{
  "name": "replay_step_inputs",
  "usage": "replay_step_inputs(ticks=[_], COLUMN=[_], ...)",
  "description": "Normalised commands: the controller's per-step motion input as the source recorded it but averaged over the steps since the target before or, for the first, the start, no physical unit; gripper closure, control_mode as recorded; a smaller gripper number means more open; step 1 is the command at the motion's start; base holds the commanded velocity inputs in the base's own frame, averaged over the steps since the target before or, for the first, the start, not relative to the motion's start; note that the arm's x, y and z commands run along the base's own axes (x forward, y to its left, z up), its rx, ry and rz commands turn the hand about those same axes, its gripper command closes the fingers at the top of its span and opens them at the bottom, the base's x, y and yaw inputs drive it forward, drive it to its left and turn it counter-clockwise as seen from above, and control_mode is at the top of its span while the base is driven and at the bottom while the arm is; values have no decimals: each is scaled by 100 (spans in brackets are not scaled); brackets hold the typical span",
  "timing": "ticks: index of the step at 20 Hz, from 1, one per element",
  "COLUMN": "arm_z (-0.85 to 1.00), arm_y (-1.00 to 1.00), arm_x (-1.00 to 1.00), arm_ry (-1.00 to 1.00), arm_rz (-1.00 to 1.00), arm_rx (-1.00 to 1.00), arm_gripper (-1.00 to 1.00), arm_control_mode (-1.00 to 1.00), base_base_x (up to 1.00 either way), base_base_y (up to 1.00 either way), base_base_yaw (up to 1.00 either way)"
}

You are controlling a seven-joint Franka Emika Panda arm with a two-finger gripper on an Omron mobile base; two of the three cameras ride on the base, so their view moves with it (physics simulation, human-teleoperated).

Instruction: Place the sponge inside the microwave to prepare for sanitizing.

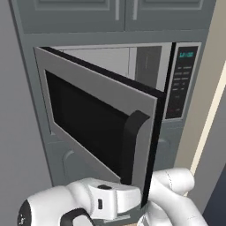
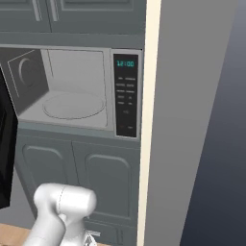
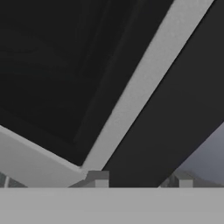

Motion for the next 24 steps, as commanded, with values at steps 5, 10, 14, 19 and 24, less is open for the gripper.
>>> replay_step_inputs(ticks=[5,10,14,19,24], arm_z=[-37,-17,-10,-10,-16], arm_y=[77,56,36,50,65], arm_x=[-1,-1,0,3,16], arm_ry=[1,0,0,2,5], arm_rz=[1,0,1,2,0], arm_rx=[-1,0,0,0,0], arm_gripper=[100,100,100,100,100], arm_control_mode=[-100,-100,-100,-100,-100], base_base_x=[0,0,0,0,0], base_base_y=[0,0,0,0,0], base_base_yaw=[0,0,0,0,0])
